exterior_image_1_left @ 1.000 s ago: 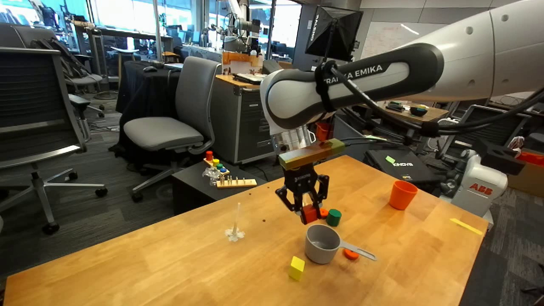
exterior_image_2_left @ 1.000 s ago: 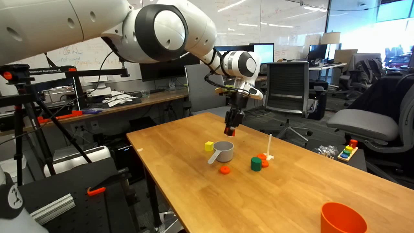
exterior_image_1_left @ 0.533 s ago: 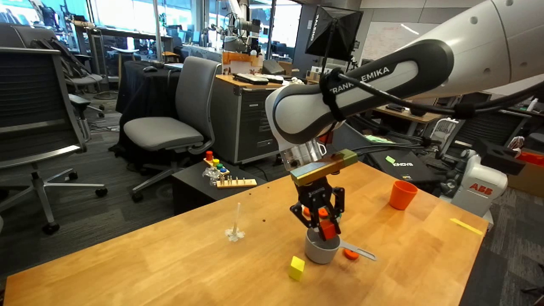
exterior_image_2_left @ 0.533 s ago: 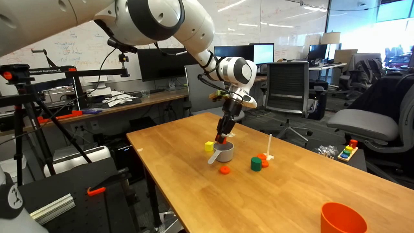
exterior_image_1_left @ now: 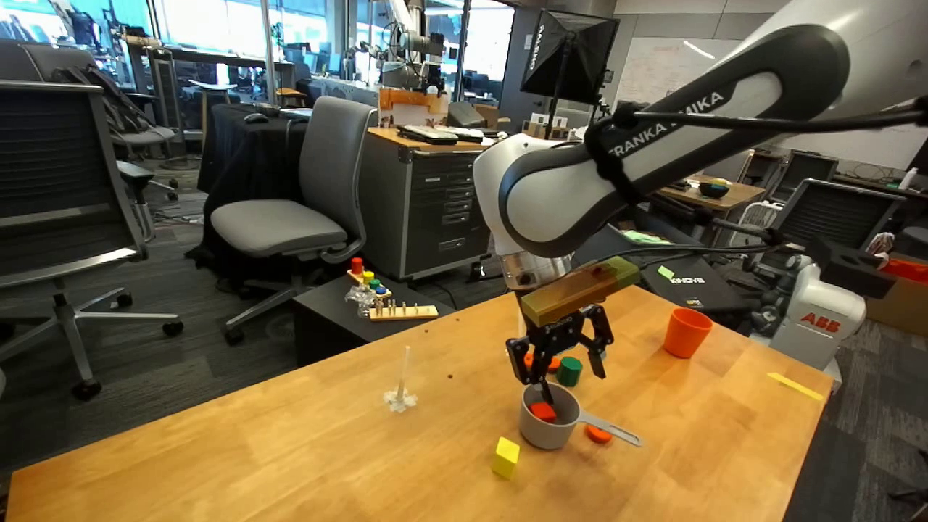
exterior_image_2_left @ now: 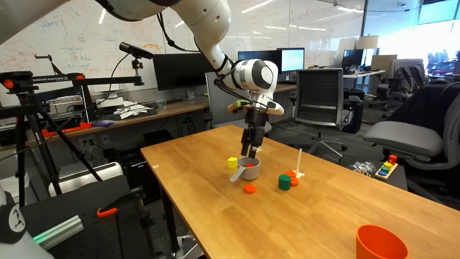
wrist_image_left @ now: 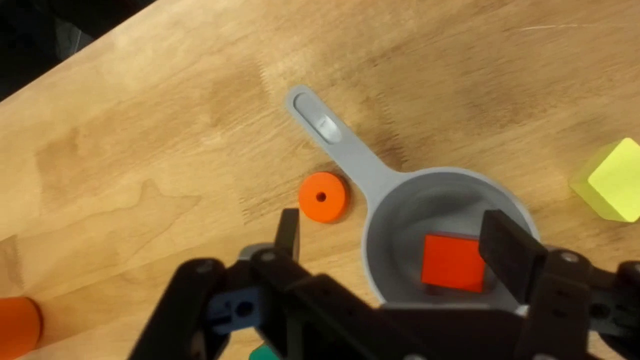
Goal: Put the blocks in the grey cup
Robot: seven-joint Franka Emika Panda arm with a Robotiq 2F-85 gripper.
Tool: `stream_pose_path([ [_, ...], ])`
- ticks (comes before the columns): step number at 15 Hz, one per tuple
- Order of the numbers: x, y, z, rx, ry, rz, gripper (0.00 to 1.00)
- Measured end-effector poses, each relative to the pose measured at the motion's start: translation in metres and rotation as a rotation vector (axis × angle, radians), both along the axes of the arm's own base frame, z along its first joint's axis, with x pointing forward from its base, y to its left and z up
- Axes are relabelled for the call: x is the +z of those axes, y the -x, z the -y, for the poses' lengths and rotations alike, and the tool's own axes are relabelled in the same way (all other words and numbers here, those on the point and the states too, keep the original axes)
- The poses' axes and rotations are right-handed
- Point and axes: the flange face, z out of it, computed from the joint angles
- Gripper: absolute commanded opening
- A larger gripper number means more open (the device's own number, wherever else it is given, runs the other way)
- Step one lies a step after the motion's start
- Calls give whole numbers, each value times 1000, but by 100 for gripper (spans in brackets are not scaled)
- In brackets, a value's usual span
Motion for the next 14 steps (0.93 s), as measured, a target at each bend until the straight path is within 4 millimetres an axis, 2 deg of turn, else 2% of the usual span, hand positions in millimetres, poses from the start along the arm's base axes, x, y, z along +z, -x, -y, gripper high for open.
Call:
stream_pose_path([
  [4, 7, 4, -24, 98, 25, 52, 100],
  [7, 6, 11, -45, 155, 24, 52, 100],
  [14, -25, 16, -79, 321, -31, 8, 100],
])
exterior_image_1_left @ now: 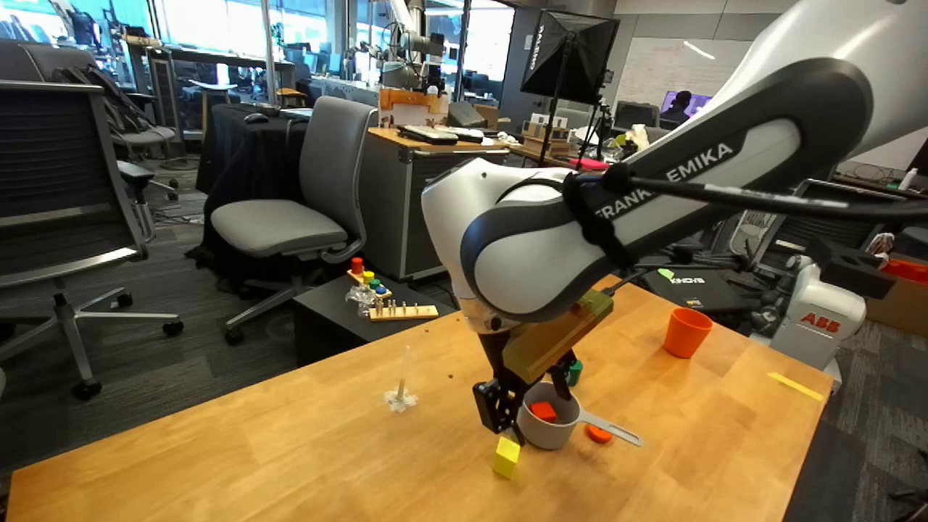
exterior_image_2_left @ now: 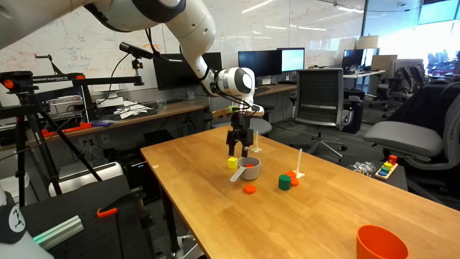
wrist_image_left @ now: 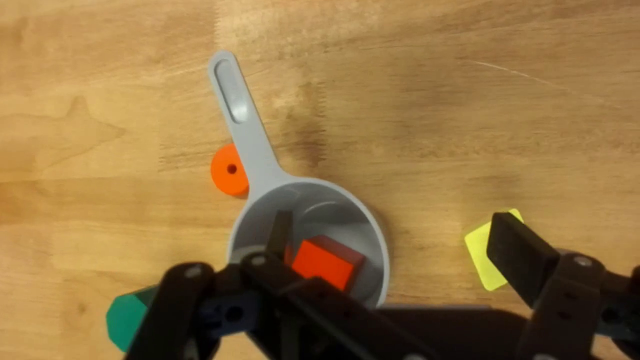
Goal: Put the blocks in the grey cup
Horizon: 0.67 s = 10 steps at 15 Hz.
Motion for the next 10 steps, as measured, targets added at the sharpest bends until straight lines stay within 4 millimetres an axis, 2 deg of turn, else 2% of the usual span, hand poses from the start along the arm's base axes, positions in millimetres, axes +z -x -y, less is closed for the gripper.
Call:
stream_pose_path([
  [5, -18, -9, -12, 110, -44, -18, 100],
  [10, -10, -18, -24, 148, -42, -16, 100],
])
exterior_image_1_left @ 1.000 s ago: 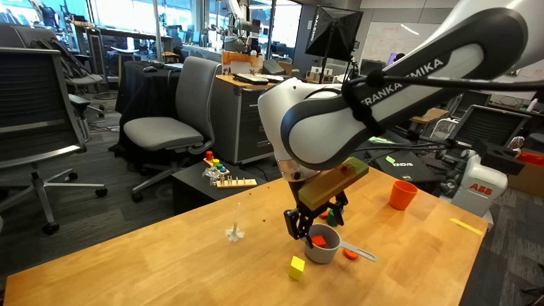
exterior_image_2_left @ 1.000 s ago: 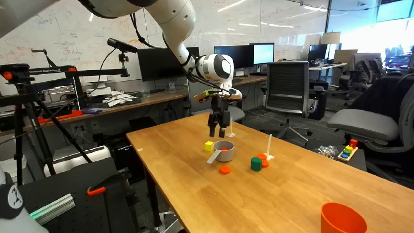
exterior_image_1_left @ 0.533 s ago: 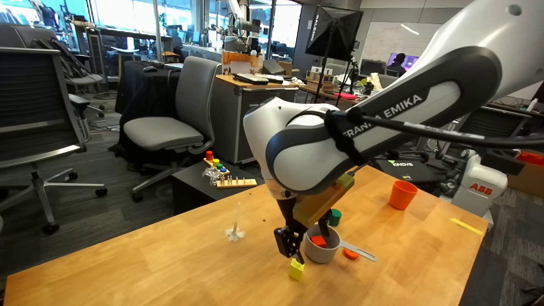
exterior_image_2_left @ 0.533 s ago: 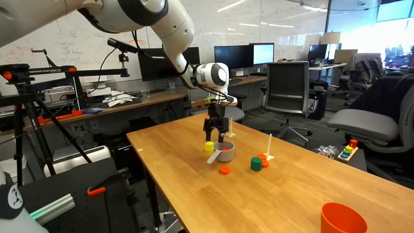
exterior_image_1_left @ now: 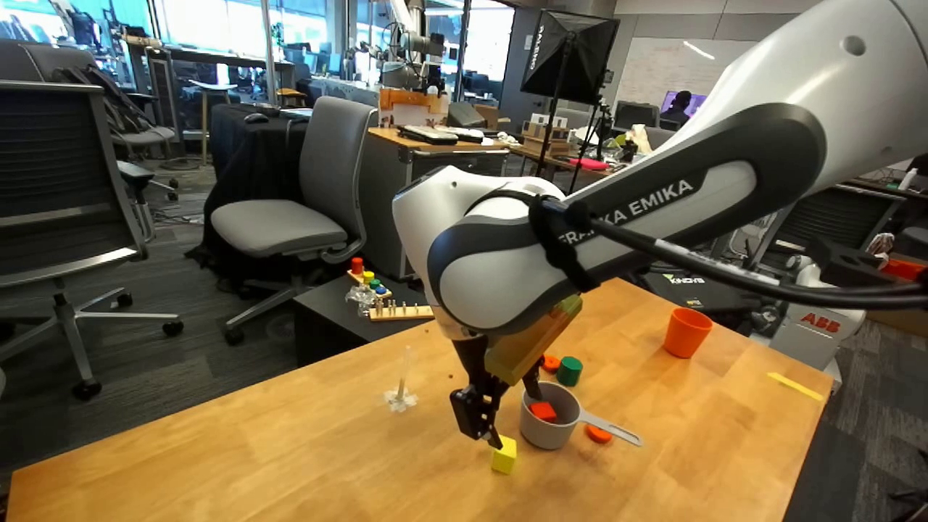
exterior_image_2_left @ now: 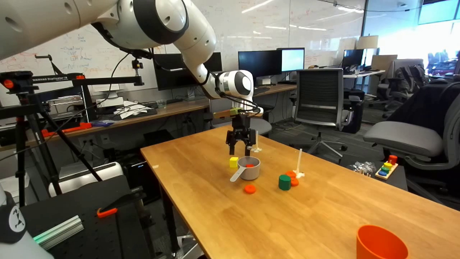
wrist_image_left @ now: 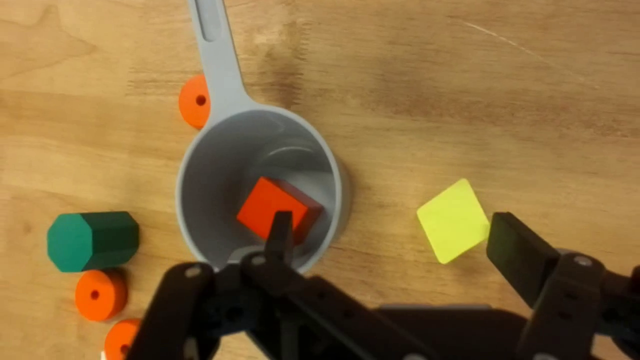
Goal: Put the blocks in the grey cup
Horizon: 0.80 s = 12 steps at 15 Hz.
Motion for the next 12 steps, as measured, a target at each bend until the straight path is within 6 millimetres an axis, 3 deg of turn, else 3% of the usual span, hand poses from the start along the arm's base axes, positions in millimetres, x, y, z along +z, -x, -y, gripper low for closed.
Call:
stream_pose_path([
  [7, 17, -1, -19, 29, 15, 8, 100],
  [12, 7, 1, -20, 49, 11, -8, 100],
])
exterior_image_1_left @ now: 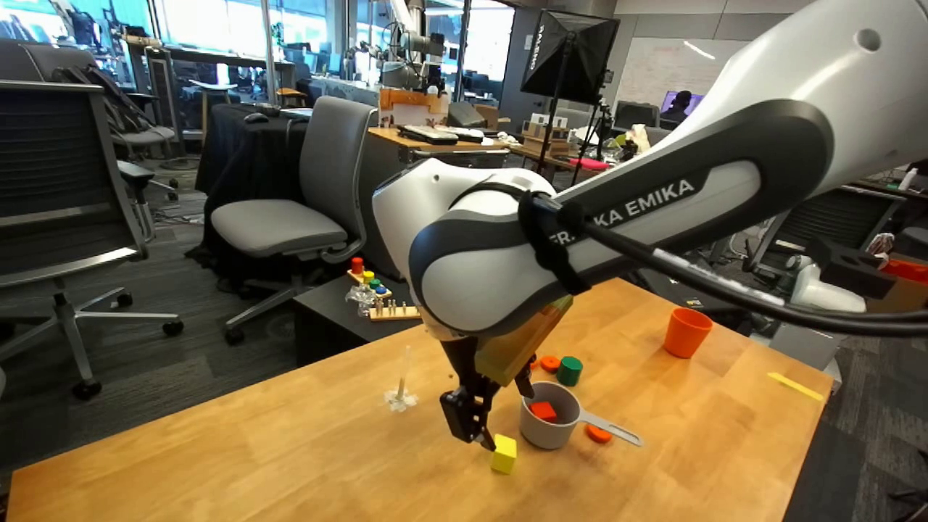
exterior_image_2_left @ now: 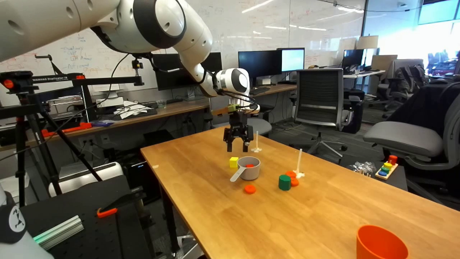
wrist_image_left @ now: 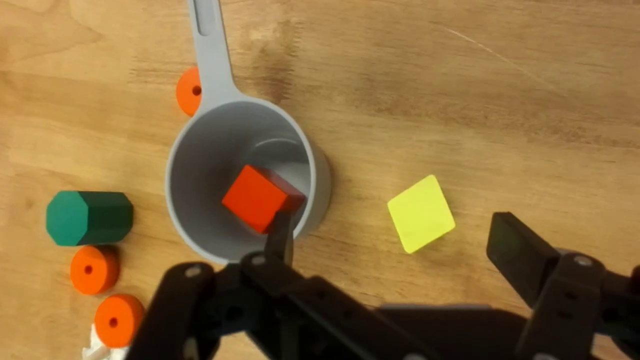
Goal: Put the blocks in the grey cup
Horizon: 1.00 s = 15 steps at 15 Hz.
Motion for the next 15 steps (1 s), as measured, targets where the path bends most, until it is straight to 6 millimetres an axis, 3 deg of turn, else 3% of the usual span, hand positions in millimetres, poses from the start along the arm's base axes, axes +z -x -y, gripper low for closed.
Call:
stream_pose_path([
  [10, -40, 6, -8, 67, -19, -60, 100],
  [11, -42, 6, -8, 70, -19, -64, 75],
  [12, -45, 6, -8, 72, -19, -67, 74],
  [15, -51, 7, -8, 84, -23, -78, 49],
])
